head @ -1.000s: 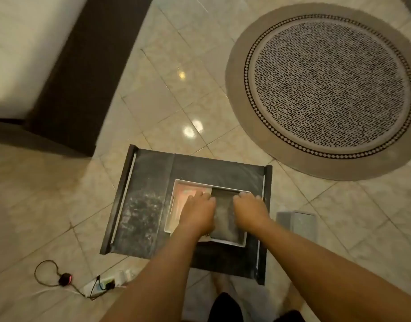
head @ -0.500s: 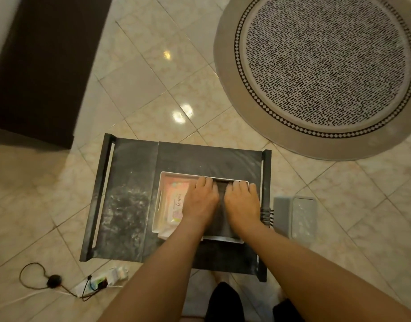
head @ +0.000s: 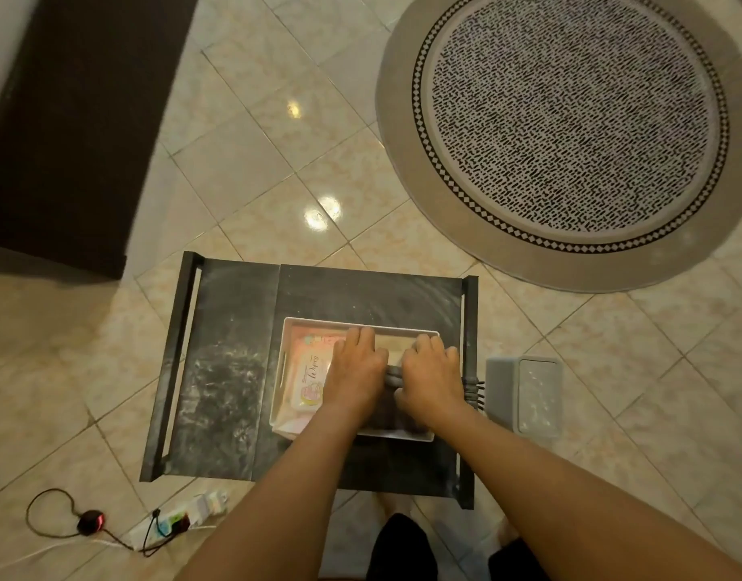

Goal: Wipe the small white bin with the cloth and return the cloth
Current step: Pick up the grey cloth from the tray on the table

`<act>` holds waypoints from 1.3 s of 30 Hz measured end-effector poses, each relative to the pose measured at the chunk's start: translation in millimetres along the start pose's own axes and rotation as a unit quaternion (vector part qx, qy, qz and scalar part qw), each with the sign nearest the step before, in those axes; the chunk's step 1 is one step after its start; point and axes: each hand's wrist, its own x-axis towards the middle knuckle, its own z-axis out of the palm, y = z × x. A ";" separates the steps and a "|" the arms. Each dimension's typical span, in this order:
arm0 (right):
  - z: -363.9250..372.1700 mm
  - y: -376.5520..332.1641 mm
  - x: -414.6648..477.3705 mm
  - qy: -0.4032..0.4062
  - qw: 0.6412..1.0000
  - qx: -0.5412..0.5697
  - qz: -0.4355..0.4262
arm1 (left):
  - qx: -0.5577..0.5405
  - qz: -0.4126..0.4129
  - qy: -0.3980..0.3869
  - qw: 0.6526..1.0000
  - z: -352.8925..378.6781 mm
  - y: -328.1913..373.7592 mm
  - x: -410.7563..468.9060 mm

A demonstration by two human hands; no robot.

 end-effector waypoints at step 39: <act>-14.8 351.2 -39.2 -0.016 0.834 0.552 0.004 | -0.539 -0.114 0.096 0.829 7.2 261.1 85.6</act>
